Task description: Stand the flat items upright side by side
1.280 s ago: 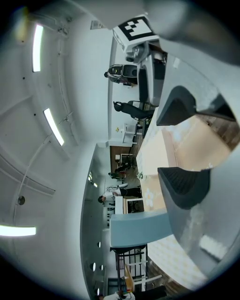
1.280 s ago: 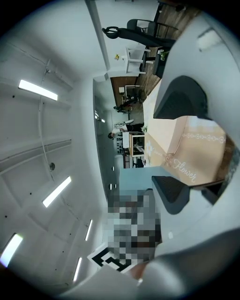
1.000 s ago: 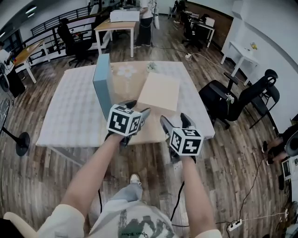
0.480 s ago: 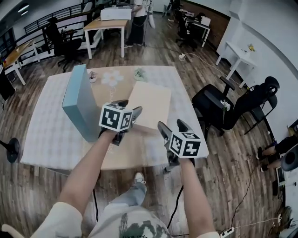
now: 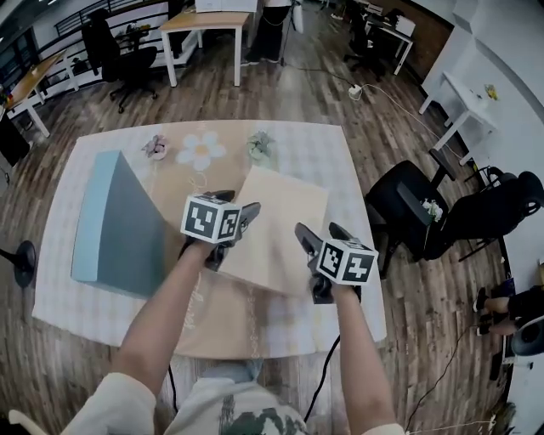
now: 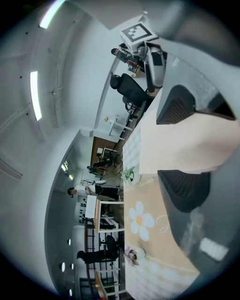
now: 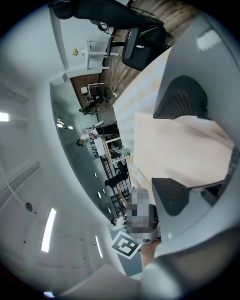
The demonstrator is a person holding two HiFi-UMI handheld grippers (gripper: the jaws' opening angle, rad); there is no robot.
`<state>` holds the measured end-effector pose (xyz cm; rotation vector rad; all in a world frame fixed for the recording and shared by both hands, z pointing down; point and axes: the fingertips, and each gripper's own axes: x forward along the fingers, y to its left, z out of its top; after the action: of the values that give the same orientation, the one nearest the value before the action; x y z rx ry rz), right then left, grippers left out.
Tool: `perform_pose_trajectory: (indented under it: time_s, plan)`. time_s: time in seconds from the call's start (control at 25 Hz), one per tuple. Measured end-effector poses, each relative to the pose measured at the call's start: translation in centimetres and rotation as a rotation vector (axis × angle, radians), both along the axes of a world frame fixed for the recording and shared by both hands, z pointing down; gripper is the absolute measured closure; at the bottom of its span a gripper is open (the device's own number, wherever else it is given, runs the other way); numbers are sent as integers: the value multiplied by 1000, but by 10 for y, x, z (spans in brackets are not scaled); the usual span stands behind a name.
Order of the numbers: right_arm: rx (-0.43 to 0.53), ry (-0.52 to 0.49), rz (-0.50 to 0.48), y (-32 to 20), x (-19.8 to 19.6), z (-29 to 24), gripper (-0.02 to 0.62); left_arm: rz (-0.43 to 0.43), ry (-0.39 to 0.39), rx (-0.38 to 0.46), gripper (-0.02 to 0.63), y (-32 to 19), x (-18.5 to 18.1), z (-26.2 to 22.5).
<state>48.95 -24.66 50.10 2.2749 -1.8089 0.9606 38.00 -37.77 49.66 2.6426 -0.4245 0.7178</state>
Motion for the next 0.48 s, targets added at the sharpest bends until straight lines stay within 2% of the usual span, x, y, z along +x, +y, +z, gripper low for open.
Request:
perform_pose_trajectory:
  time_s: [0.32, 0.48]
  plan:
    - [-118, -147, 18, -29, 41, 52, 166, -12, -30, -144, 276, -26, 17, 58]
    - [-151, -199, 11, -42, 48, 71, 163, -5, -1, -222, 273, -31, 21, 69]
